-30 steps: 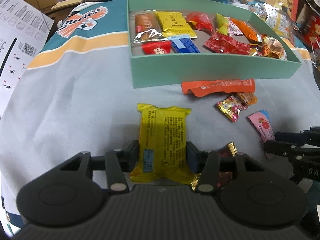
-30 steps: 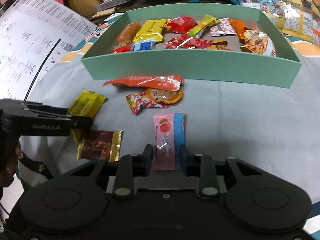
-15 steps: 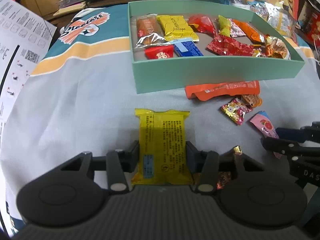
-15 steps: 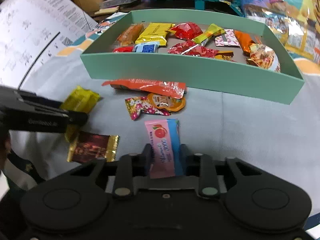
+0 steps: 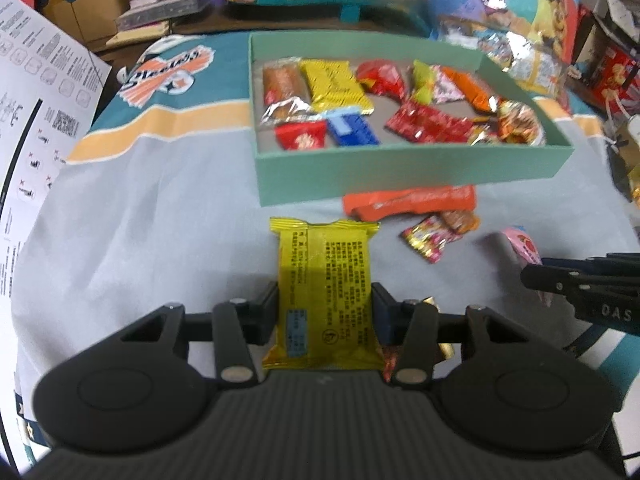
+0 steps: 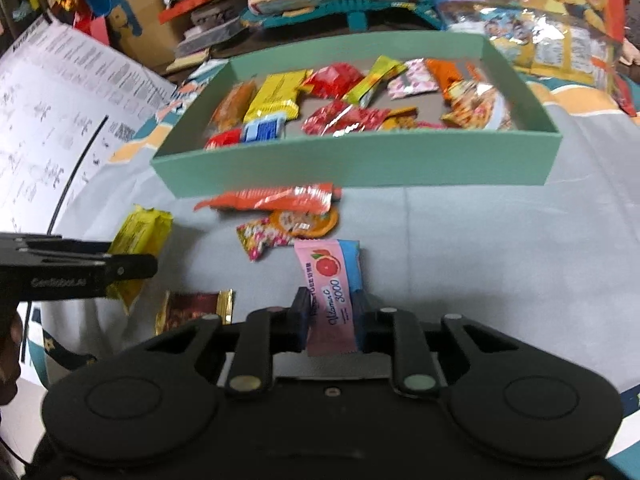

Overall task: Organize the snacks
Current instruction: 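Lower both packs into the green tray and open both tools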

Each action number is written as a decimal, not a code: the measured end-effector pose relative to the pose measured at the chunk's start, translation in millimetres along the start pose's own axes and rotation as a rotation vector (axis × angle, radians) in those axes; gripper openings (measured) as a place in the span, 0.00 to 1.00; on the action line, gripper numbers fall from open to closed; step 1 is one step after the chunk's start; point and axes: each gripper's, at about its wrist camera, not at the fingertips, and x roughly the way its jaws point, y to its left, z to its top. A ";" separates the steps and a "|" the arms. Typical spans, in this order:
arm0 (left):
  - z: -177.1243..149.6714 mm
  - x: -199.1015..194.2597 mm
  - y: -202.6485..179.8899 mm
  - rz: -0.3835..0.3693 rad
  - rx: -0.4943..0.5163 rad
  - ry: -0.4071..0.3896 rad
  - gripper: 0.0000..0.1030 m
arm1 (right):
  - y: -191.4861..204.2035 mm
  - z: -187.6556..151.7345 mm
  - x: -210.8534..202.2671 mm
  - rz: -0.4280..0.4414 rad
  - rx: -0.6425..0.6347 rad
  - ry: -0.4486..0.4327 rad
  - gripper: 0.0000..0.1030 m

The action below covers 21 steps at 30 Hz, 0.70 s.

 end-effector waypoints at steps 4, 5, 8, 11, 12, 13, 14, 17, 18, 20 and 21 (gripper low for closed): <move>18.9 -14.6 -3.9 -0.017 0.014 -0.051 0.45 | -7.4 20.2 -13.5 0.001 0.006 -0.046 0.21; 27.1 -16.8 -4.2 -0.021 0.014 -0.063 0.45 | -10.3 26.9 -15.4 0.003 0.012 -0.056 0.21; 54.2 -16.4 -6.9 -0.027 0.006 -0.087 0.45 | -18.9 49.3 -18.6 -0.002 0.029 -0.092 0.21; 83.2 -9.9 -15.3 -0.024 0.016 -0.117 0.45 | -28.4 74.6 -19.4 -0.015 0.040 -0.123 0.21; 93.6 -5.3 -18.3 -0.027 0.016 -0.122 0.45 | -32.5 84.4 -17.4 -0.017 0.049 -0.129 0.21; 103.6 0.5 -21.4 -0.033 0.014 -0.122 0.45 | -36.9 94.3 -14.2 -0.021 0.059 -0.132 0.21; 113.0 6.8 -25.4 -0.040 0.011 -0.120 0.45 | -41.2 102.1 -10.4 -0.023 0.069 -0.133 0.21; 134.3 27.3 -36.4 -0.047 0.006 -0.111 0.45 | -52.8 126.0 5.5 -0.037 0.093 -0.132 0.21; 140.2 34.2 -39.8 -0.048 0.003 -0.106 0.45 | -55.8 132.2 10.2 -0.040 0.098 -0.133 0.21; 149.5 46.7 -44.2 -0.057 -0.006 -0.095 0.45 | -59.7 141.6 20.3 -0.045 0.100 -0.129 0.21; 153.0 51.8 -45.9 -0.059 -0.009 -0.090 0.45 | -61.7 145.3 25.2 -0.048 0.099 -0.128 0.21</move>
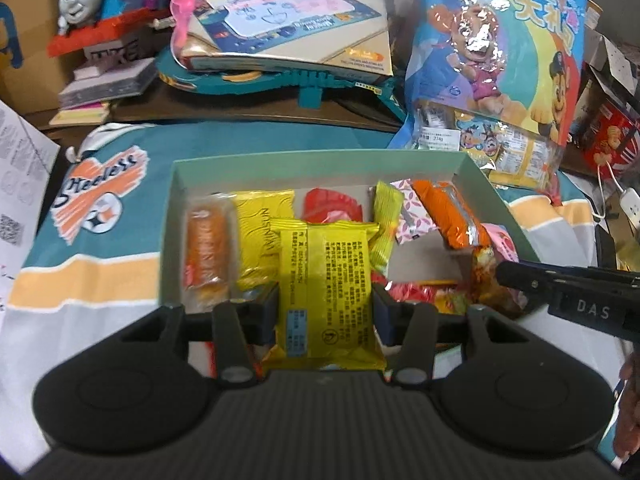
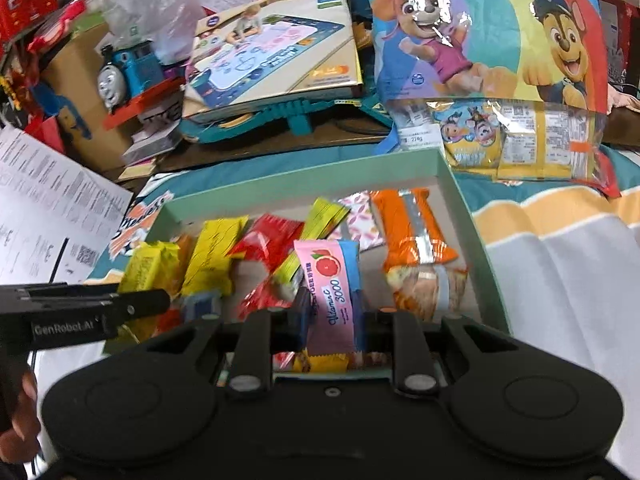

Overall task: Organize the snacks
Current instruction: 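Lower both packs into the green tray and open both tools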

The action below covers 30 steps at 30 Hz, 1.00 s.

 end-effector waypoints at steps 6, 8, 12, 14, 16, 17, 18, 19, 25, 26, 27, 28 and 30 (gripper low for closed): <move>13.2 26.0 -3.8 0.009 0.003 0.018 0.45 | -8.6 10.3 32.9 -0.016 0.009 0.017 0.21; 16.0 31.9 -4.2 0.011 0.004 0.023 0.45 | -12.0 12.4 39.7 -0.017 0.021 0.014 0.21; 18.3 39.1 -6.1 0.012 0.012 0.037 0.71 | -16.8 14.2 43.9 -0.020 0.058 -0.011 0.37; 17.4 38.2 -8.3 0.036 0.013 0.020 1.00 | -17.8 14.5 41.7 -0.014 0.072 -0.030 0.68; 16.0 34.5 -9.2 0.048 0.013 -0.001 1.00 | -14.7 13.3 35.0 -0.023 0.066 -0.057 0.84; 15.8 34.0 -9.0 0.042 0.014 0.006 1.00 | -13.2 13.0 31.9 -0.022 0.062 -0.067 0.89; 15.2 33.1 -8.8 0.037 0.013 0.012 1.00 | -11.4 12.6 29.3 -0.023 0.058 -0.073 0.90; 14.4 31.4 -9.3 0.037 0.013 0.011 1.00 | -9.2 12.3 26.9 -0.023 0.052 -0.076 0.93; 5.2 15.7 -10.6 0.051 0.019 0.004 1.00 | 5.2 6.7 7.6 -0.013 0.011 -0.090 1.00; 4.0 12.6 -10.5 0.051 0.017 0.004 1.00 | 7.1 5.4 3.8 -0.008 0.008 -0.089 1.00; 2.5 9.3 -10.0 0.051 0.014 0.002 1.00 | 9.2 3.7 0.1 -0.003 0.006 -0.088 1.00; 0.8 6.0 -9.1 0.051 0.014 0.000 1.00 | 11.1 1.8 -4.0 -0.001 0.004 -0.087 1.00; -3.2 -3.1 -8.8 0.052 0.014 -0.008 1.00 | 14.2 -1.9 -12.6 0.001 0.003 -0.086 1.00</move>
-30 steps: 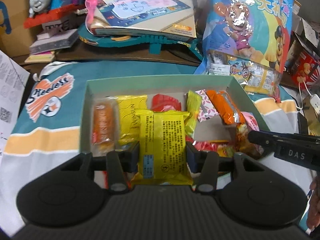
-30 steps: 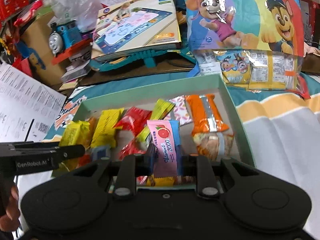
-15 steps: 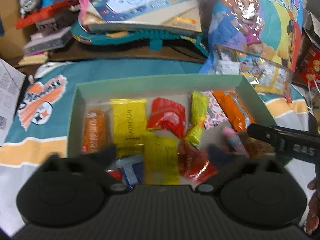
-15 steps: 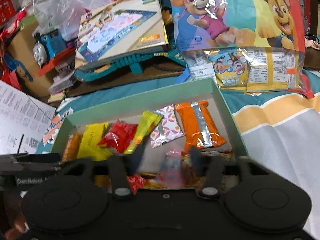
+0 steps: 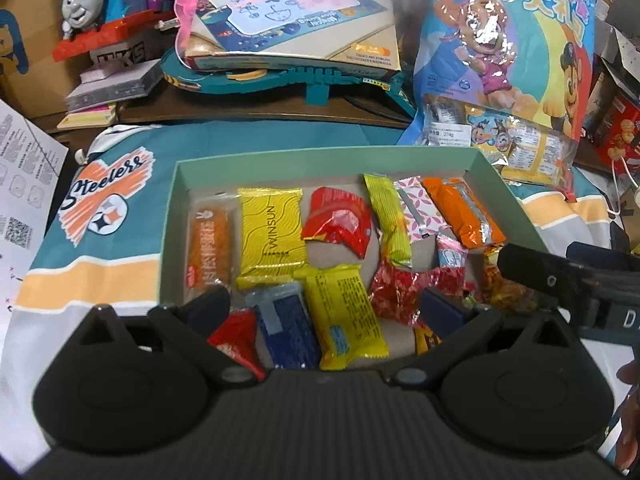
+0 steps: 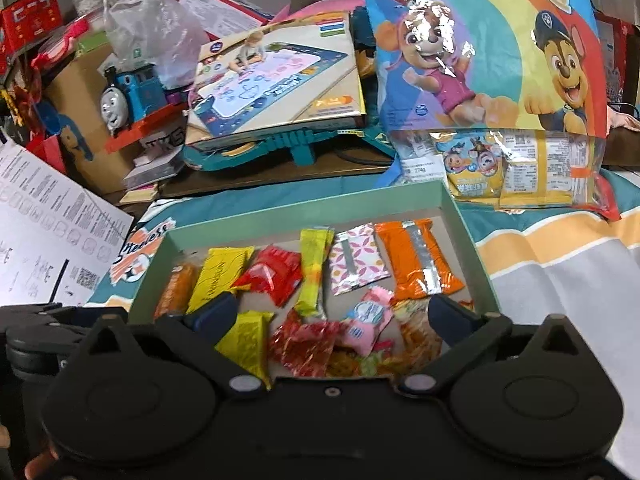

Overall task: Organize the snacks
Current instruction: 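Lower both packs into the green tray and open both tools, then move both tools to the gold chocolate and orange wrapper beside the tray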

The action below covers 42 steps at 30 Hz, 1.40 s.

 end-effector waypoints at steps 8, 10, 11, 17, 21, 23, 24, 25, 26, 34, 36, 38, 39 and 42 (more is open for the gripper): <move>-35.1 -33.9 7.4 0.005 0.012 -0.003 1.00 | 11.5 -25.3 -33.9 0.010 -0.008 0.017 1.00; -48.4 -37.1 10.8 0.007 0.015 0.015 1.00 | 14.2 -35.4 -38.9 0.015 -0.011 0.033 1.00; -56.4 -38.1 12.6 0.009 0.018 0.027 1.00 | 15.1 -40.0 -40.9 0.018 -0.011 0.040 1.00; -108.4 -38.6 20.4 0.001 0.041 0.120 1.00 | 14.1 -74.5 -46.8 0.028 0.017 0.101 1.00; -142.3 -37.8 23.3 -0.003 0.066 0.177 1.00 | 11.3 -96.4 -45.0 0.039 0.048 0.146 1.00; -158.2 -36.7 24.5 0.001 0.080 0.204 1.00 | 10.0 -107.0 -43.4 0.044 0.059 0.166 1.00; -163.8 -35.9 25.2 0.001 0.085 0.216 1.00 | 9.6 -112.4 -42.5 0.047 0.067 0.176 1.00; -169.6 -35.0 26.3 0.001 0.088 0.228 1.00 | 9.2 -117.7 -41.5 0.051 0.076 0.186 1.00; -176.0 -33.6 28.0 0.003 0.088 0.243 1.00 | 8.3 -121.7 -40.3 0.054 0.084 0.196 1.00; -174.9 -21.3 45.4 0.108 0.052 0.227 1.00 | 15.0 -140.3 -32.1 0.026 0.051 0.216 1.00; -165.9 -16.2 53.3 0.145 0.014 0.210 1.00 | 16.7 -138.8 -29.3 0.026 0.041 0.209 0.98; -157.8 -12.0 62.0 0.160 -0.032 0.207 1.00 | 20.5 -134.8 -23.0 0.032 0.029 0.215 0.95; -153.8 -11.2 65.7 0.161 -0.047 0.205 1.00 | 23.0 -132.8 -19.7 0.033 0.020 0.216 0.94; -150.4 -12.4 73.5 0.155 -0.055 0.190 1.00 | 32.0 -125.1 -6.1 0.049 -0.004 0.219 0.92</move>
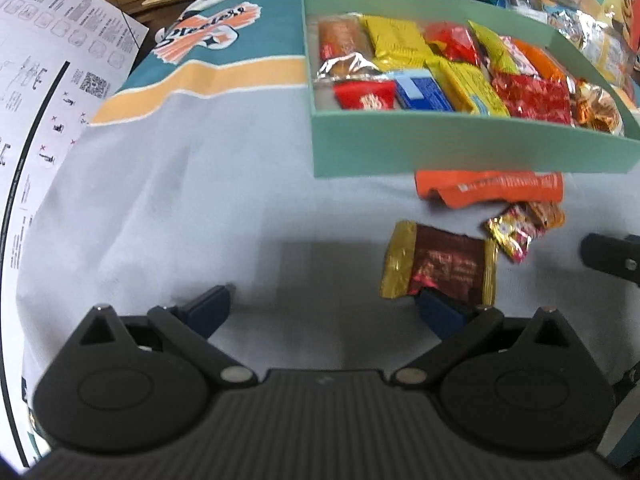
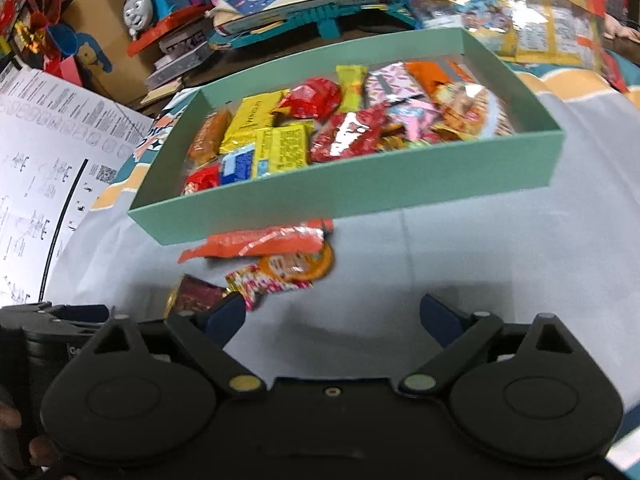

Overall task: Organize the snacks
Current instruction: 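Move both tools to the gold chocolate and orange wrapper beside the tray, then grasp the gold-brown chocolate with left tool while right tool grasps round orange candy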

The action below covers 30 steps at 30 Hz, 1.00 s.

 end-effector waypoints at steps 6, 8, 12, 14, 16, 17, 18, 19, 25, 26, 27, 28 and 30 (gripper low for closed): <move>3.5 1.4 -9.4 -0.065 0.038 0.006 1.00 | 15.9 19.3 29.7 0.015 -0.037 0.008 0.85; 3.7 3.9 -16.8 -0.078 0.057 0.008 1.00 | 20.0 20.4 38.9 0.010 -0.057 0.025 0.74; 6.6 8.8 -31.0 -0.094 0.092 0.014 1.00 | 22.9 14.4 40.6 -0.003 -0.117 0.023 0.46; 9.4 13.7 -38.1 -0.101 0.104 0.020 1.00 | 14.0 14.0 36.2 0.003 -0.095 0.033 0.41; 10.7 16.2 -45.3 -0.095 0.124 0.010 1.00 | 5.1 11.8 32.0 0.000 -0.077 0.035 0.40; 11.0 17.0 -49.2 -0.098 0.139 0.004 1.00 | 0.6 10.3 29.3 -0.003 -0.066 0.034 0.40; 10.7 17.6 -53.0 -0.099 0.153 -0.003 1.00 | -3.5 8.3 26.4 -0.010 -0.057 0.032 0.40; 10.0 17.8 -56.1 -0.102 0.167 -0.014 0.98 | -8.1 6.3 23.7 -0.014 -0.045 0.028 0.40; 3.0 3.3 -65.7 -0.135 0.231 -0.077 0.49 | -27.5 -4.2 12.5 -0.018 0.023 0.016 0.40; 2.2 2.2 -63.0 -0.138 0.215 -0.076 0.48 | -28.1 -5.3 12.0 -0.018 0.029 0.015 0.40; 1.5 1.2 -60.4 -0.138 0.203 -0.073 0.47 | -28.8 -6.3 11.0 -0.016 0.035 0.015 0.40; 0.1 -0.1 -57.5 -0.141 0.189 -0.069 0.47 | -29.7 -7.5 10.0 -0.013 0.042 0.016 0.40; -3.2 -2.7 -52.1 -0.149 0.161 -0.062 0.46 | -30.5 -10.3 7.3 -0.010 0.052 0.015 0.40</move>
